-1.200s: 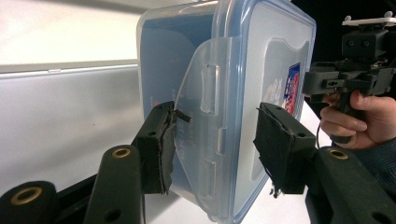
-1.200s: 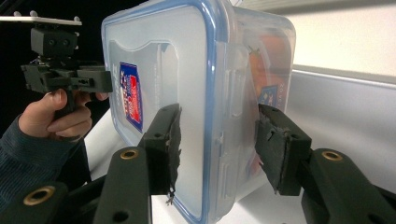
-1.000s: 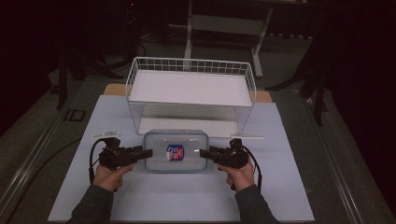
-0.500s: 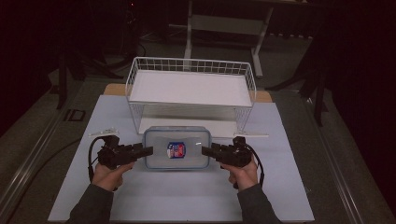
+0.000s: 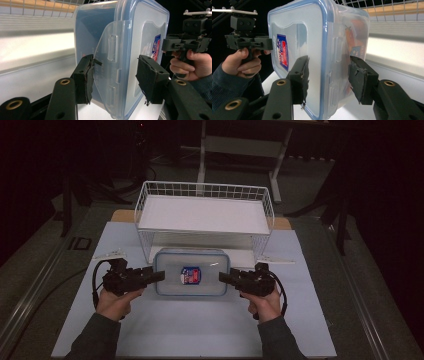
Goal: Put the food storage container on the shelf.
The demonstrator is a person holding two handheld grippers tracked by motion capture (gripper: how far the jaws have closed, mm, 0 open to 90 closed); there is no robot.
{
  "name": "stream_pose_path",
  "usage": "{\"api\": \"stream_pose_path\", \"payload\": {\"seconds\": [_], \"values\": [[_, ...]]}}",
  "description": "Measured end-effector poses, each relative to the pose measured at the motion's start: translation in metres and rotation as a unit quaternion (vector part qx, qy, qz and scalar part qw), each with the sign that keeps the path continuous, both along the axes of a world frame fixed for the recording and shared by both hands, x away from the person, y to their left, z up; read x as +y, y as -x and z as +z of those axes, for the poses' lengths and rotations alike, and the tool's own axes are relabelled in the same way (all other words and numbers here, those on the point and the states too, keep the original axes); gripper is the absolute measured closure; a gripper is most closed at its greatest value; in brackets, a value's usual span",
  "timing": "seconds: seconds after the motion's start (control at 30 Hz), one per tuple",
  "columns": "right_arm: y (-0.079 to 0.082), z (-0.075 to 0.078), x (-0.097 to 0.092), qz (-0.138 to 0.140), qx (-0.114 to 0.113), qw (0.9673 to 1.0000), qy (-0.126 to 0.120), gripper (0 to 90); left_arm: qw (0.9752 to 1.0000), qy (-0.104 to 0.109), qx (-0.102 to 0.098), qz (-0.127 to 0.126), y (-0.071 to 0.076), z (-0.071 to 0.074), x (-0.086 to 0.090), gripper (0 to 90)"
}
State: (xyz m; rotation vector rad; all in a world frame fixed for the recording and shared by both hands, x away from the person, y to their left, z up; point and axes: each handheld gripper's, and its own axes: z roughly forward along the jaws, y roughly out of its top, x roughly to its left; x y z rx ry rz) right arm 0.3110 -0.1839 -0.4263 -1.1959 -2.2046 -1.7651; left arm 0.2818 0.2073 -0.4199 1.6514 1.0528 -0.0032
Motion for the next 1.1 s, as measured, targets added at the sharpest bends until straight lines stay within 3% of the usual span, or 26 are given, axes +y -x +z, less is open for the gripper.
{"api": "stream_pose_path", "payload": {"seconds": [0.57, 1.1], "values": [[0.004, 0.019, -0.003, -0.007, -0.022, 0.9997, -0.005, 51.8, 0.9998, 0.003, -0.017, -0.004, 0.000, 0.019, -0.002, 48.7], [0.000, 0.057, -0.013, -0.019, -0.057, 0.9982, -0.005, 52.0, 0.9986, 0.010, -0.050, -0.012, -0.013, 0.053, -0.013, 48.8]]}}
